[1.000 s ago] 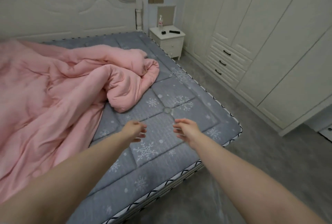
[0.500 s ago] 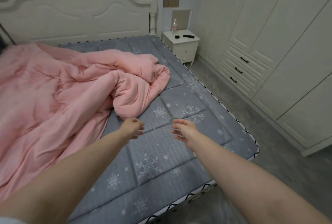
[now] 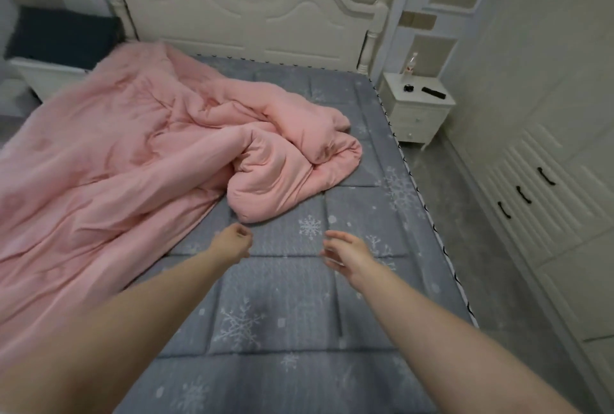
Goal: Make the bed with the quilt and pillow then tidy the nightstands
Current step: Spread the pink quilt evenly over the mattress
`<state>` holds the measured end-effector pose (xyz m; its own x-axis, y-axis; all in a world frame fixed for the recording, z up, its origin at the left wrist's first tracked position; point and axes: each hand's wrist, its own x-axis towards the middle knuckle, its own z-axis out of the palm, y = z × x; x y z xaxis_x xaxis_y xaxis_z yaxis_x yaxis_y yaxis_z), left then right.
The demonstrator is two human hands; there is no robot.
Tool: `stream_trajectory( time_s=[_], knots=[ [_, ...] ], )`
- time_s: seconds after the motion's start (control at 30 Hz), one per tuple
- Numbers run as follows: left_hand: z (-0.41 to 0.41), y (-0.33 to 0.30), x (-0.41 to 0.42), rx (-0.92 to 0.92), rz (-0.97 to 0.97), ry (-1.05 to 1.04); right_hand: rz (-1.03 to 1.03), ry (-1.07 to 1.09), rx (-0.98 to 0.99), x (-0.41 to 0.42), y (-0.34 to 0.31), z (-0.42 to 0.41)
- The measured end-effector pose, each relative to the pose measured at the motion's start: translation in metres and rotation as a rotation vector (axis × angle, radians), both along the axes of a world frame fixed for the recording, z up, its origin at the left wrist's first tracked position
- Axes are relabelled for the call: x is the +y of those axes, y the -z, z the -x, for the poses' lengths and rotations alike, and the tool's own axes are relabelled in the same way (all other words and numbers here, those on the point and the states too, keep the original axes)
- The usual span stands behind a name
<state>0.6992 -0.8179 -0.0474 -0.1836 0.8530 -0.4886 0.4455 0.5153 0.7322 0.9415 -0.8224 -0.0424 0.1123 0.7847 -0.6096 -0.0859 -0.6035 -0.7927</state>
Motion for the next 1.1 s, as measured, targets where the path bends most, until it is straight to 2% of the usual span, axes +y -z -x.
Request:
stream_trajectory(
  time_s=[0.1, 0.2, 0.4, 0.57, 0.77, 0.87, 0.97, 1.1],
  knots=[
    [-0.004, 0.022, -0.008, 0.145, 0.008, 0.070, 0.034, -0.026, -0.009, 0.028, 0.018, -0.008],
    [-0.002, 0.036, -0.006, 0.155, 0.019, 0.059, 0.100, -0.053, -0.008, 0.050, 0.043, 0.003],
    [0.021, 0.075, 0.020, 0.026, -0.025, -0.127, 0.211, -0.152, 0.007, 0.082, 0.098, 0.057],
    [0.037, 0.132, 0.036, -0.110, -0.025, -0.285, 0.260, -0.225, -0.010, 0.118, 0.151, 0.105],
    [0.050, 0.204, 0.045, -0.193, -0.073, -0.317, 0.286, -0.248, 0.049, 0.173, 0.226, 0.160],
    [0.066, 0.243, 0.044, -0.224, -0.080, -0.364, 0.297, -0.208, 0.138, 0.202, 0.259, 0.186],
    [0.076, 0.278, 0.052, -0.243, -0.067, -0.425, 0.309, -0.058, 0.334, 0.229, 0.288, 0.210],
    [0.079, 0.304, 0.061, -0.258, -0.076, -0.457, 0.317, 0.053, 0.406, 0.253, 0.316, 0.232]
  ],
)
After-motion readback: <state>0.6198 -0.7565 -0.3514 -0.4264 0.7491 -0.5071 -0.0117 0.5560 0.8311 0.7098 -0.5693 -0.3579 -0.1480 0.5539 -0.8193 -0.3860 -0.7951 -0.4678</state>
